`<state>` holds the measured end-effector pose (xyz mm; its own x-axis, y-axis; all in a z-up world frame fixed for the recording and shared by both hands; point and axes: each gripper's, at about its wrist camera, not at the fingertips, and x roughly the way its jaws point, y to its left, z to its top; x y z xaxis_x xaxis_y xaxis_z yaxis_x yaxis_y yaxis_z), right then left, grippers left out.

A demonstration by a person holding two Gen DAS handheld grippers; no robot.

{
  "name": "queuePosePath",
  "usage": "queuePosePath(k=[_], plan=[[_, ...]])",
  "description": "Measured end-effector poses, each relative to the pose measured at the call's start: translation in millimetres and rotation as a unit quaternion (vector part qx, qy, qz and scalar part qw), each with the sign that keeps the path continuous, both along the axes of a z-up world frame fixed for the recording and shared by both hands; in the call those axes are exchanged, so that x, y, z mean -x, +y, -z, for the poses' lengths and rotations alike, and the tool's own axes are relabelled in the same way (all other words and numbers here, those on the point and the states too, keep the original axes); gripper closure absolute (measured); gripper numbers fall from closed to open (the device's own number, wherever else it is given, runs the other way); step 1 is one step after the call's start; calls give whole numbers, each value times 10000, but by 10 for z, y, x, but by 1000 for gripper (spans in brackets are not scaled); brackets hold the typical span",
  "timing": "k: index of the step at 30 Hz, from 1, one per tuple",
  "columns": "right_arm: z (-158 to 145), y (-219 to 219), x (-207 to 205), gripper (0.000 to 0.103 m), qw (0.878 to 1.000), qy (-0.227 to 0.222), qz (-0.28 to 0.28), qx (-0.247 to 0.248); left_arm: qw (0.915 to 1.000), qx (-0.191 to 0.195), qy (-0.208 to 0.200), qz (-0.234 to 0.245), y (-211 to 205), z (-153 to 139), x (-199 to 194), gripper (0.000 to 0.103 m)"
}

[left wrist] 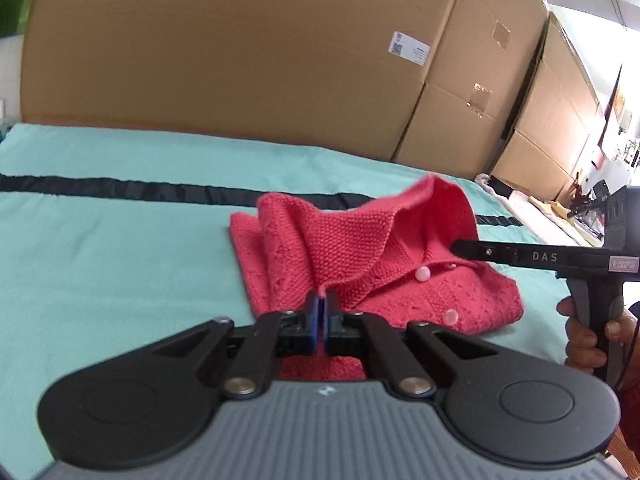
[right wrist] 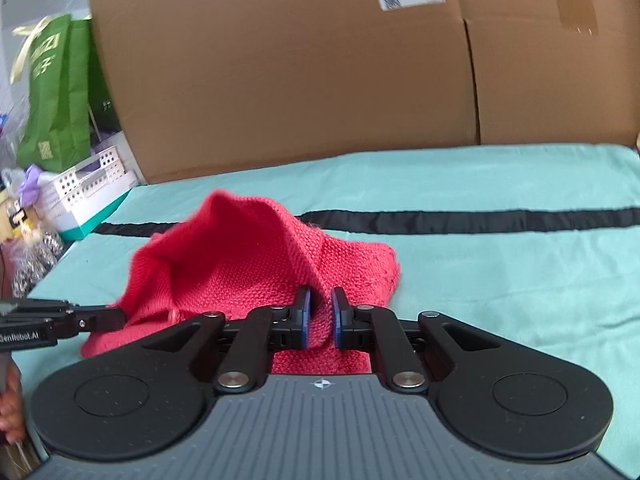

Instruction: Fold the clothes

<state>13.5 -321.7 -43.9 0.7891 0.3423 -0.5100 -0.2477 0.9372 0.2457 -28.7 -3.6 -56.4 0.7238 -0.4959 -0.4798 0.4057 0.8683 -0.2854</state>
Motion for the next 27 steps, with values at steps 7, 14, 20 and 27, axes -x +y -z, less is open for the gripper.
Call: queuePosePath(k=[7,14,20,27], plan=[[-209,96,232,55,9939,-542,188,941,9995,-285,-61,110,-26,-43,-70,103],[-227,485,107,65,9771,-923,-273,1896,9991,-387,-76,165,14,-43,-55,102],[-47,236,-70,98,9933,-227,44,1129,9994,-348,3,-30,137,-27,-57,90],[-152,222,191,34,9882,-367,-36,1486,9990,-450,1,56,244,-104,41,77]])
